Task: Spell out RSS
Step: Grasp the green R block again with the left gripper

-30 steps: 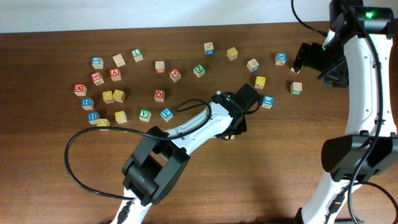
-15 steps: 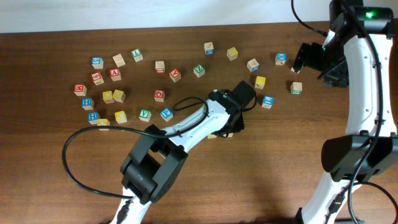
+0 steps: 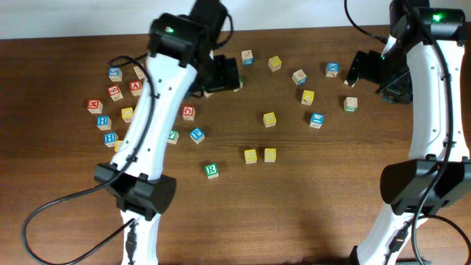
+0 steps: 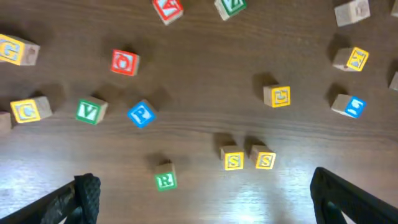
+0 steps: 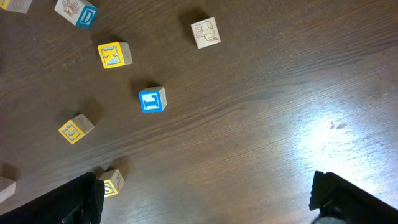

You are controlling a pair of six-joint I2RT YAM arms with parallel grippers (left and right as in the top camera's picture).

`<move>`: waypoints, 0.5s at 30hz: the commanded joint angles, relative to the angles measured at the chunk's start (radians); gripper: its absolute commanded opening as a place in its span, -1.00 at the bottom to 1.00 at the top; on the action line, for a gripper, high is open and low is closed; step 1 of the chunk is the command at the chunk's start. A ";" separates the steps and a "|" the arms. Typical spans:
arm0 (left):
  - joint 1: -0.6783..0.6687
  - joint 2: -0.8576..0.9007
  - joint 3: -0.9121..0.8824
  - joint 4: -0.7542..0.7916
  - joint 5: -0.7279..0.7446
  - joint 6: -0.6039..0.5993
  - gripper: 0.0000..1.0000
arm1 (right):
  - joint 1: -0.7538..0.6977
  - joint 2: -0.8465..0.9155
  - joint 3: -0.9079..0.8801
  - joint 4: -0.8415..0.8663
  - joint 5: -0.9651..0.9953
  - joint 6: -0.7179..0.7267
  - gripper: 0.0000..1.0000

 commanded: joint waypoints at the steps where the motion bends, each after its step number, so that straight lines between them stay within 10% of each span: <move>1: 0.072 -0.146 -0.013 -0.003 0.071 0.146 0.98 | -0.004 0.000 0.007 0.001 -0.002 0.009 0.96; 6: 0.072 -0.541 -0.747 0.053 -0.013 0.026 0.98 | -0.004 0.000 0.007 0.001 -0.002 0.009 0.96; 15: -0.042 -0.535 -1.539 0.787 0.097 -0.207 0.75 | -0.004 0.000 0.007 0.001 -0.002 0.009 0.96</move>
